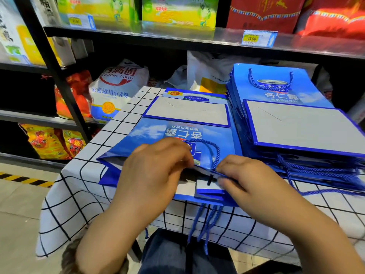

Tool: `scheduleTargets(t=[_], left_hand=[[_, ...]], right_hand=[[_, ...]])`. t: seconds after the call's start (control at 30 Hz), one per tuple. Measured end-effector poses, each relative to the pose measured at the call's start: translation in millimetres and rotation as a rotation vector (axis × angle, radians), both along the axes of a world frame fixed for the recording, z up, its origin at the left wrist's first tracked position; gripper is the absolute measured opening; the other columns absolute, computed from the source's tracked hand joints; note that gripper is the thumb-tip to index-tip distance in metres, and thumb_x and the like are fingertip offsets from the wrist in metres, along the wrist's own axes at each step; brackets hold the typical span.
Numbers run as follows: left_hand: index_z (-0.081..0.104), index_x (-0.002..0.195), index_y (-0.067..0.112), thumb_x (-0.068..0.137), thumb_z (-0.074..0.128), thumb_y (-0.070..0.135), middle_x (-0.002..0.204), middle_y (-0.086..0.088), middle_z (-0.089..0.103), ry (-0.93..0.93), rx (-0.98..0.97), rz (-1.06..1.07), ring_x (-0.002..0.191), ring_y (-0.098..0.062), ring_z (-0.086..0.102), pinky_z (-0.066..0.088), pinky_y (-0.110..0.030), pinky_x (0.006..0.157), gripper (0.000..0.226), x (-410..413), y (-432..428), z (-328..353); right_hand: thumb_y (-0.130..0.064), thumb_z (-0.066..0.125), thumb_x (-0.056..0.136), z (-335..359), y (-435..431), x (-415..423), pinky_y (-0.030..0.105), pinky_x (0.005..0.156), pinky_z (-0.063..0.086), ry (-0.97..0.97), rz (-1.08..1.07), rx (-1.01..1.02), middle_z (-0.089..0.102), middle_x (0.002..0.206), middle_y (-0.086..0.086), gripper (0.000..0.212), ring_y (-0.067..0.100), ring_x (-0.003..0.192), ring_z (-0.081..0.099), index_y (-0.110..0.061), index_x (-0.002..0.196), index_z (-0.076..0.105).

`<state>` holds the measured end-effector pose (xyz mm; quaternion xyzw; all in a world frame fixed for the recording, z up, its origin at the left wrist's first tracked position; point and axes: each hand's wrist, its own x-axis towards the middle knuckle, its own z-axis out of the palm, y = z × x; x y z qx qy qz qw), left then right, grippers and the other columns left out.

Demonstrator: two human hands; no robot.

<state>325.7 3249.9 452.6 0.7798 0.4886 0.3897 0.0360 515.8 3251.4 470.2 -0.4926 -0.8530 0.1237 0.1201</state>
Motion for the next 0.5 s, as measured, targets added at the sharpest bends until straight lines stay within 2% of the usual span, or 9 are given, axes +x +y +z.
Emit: scheduleTargets(t=[0.07,0.17,0.27,0.37,0.5], left_hand=[[0.066,0.072,0.030,0.072,0.047,0.024,0.100,0.013,0.067,0.041,0.040,0.027,0.094,-0.007,0.054,0.035,-0.026,0.078,0.020,7.8,-7.2,-3.9],[0.070,0.070,0.029,0.071,0.048,0.038,0.107,0.004,0.067,0.125,-0.038,0.137,0.102,-0.015,0.056,0.029,-0.030,0.083,0.024,23.4,-19.1,-11.5],[0.071,0.063,0.027,0.071,0.043,0.045,0.099,0.002,0.069,0.223,-0.118,0.258,0.099,-0.022,0.061,0.027,-0.036,0.085,0.034,38.6,-20.0,-16.1],[0.070,0.057,0.027,0.071,0.042,0.046,0.093,0.005,0.069,0.219,-0.125,0.304,0.097,-0.022,0.061,0.027,-0.039,0.086,0.037,44.7,-15.1,-17.6],[0.068,0.056,0.026,0.071,0.039,0.043,0.092,0.007,0.070,0.266,-0.124,0.309,0.099,-0.024,0.062,0.026,-0.044,0.089,0.037,46.1,-12.2,-19.3]], right_hand=[[-0.030,0.038,0.094,0.3,0.6,-2.1,0.031,0.079,0.042,-0.009,-0.016,0.006,0.049,0.092,-0.009,0.015,0.011,0.087,0.048,-0.027,0.083,0.048],[-0.032,0.037,0.095,-0.5,-0.7,-3.9,0.032,0.077,0.043,-0.036,-0.035,0.024,0.047,0.090,-0.010,0.015,0.013,0.087,0.048,-0.030,0.081,0.042],[-0.033,0.034,0.095,-0.7,-2.1,-6.1,0.033,0.079,0.044,-0.074,-0.063,0.043,0.051,0.098,-0.009,0.021,0.014,0.094,0.051,-0.025,0.095,0.053],[-0.033,0.030,0.095,-3.2,-2.6,-7.4,0.032,0.078,0.044,-0.100,-0.097,0.083,0.054,0.107,-0.008,0.028,0.015,0.099,0.053,-0.030,0.111,0.053],[-0.032,0.031,0.094,-8.8,-2.5,-7.1,0.032,0.076,0.044,-0.068,-0.098,0.108,0.055,0.103,-0.006,0.027,0.016,0.094,0.054,-0.029,0.108,0.054]])
